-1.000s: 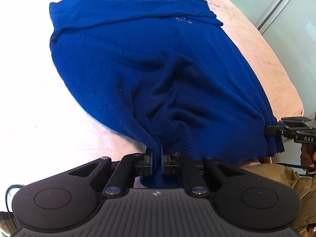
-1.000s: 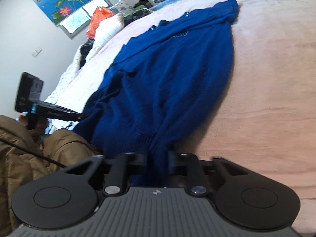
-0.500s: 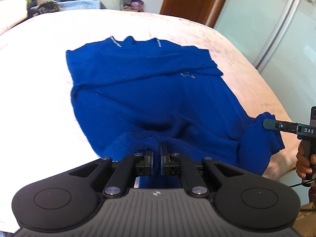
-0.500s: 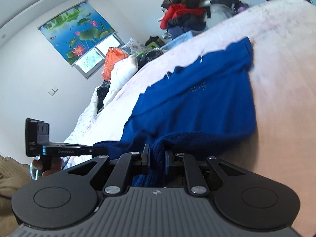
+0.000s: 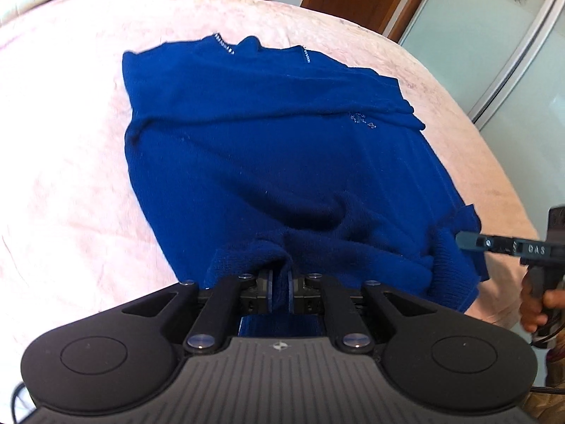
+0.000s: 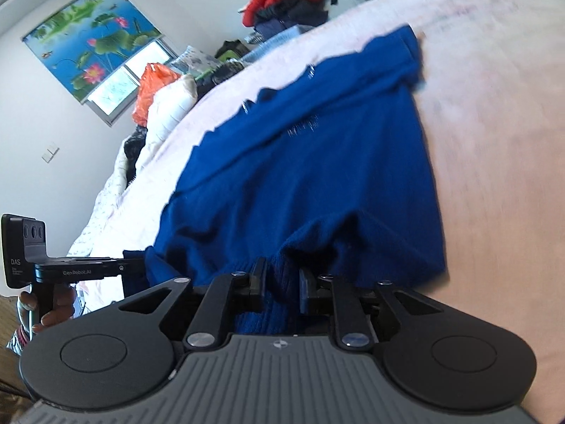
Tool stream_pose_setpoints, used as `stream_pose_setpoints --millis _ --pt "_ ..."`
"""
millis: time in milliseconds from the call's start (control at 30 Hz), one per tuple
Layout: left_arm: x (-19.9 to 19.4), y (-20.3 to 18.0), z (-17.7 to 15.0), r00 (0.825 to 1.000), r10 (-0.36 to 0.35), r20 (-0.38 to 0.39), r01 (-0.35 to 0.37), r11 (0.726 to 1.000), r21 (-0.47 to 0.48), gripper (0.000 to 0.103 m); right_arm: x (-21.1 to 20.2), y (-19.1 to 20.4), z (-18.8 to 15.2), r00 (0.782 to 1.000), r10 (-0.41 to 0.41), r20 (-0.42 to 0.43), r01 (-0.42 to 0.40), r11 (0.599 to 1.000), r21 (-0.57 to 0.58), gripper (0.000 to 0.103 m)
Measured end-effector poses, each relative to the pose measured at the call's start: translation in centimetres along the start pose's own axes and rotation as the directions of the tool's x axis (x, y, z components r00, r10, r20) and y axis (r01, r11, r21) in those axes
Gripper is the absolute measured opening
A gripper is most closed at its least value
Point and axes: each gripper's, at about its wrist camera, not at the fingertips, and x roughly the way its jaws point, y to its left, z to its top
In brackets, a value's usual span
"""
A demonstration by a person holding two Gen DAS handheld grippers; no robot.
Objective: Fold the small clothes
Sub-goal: 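Lift the held hem with both grippers and carry it toward the collar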
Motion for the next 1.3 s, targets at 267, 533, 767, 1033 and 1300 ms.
stream_pose_setpoints --millis 267,533,767,1033,1300 --pt "0.2 1.9 -1.4 0.998 -0.050 -0.027 0.049 0.997 -0.057 0.011 -0.8 -0.7 -1.8 0.998 0.057 -0.009 -0.057 0.997 0.047 0.050" --pt "-0.5 3.3 -2.5 0.994 -0.109 -0.014 0.106 0.988 -0.111 0.070 -1.7 -0.9 -3.2 0.995 0.089 -0.043 -0.087 0.995 0.050 0.050" --pt "-0.3 1.3 -3.2 0.993 -0.091 -0.074 0.094 0.995 0.034 0.069 -1.1 0.3 -3.3 0.992 0.101 -0.078 -0.101 0.995 0.006 0.043" --pt "0.1 -0.4 -3.3 0.993 -0.032 -0.116 0.047 0.990 0.130 0.012 -0.7 0.8 -3.8 0.983 0.155 -0.097 -0.156 0.988 -0.004 0.019" --pt "-4.0 -2.6 -0.7 0.989 -0.077 0.124 0.052 0.980 0.192 0.010 -2.1 1.0 -1.5 0.972 0.236 0.009 -0.236 0.972 0.018 0.018"
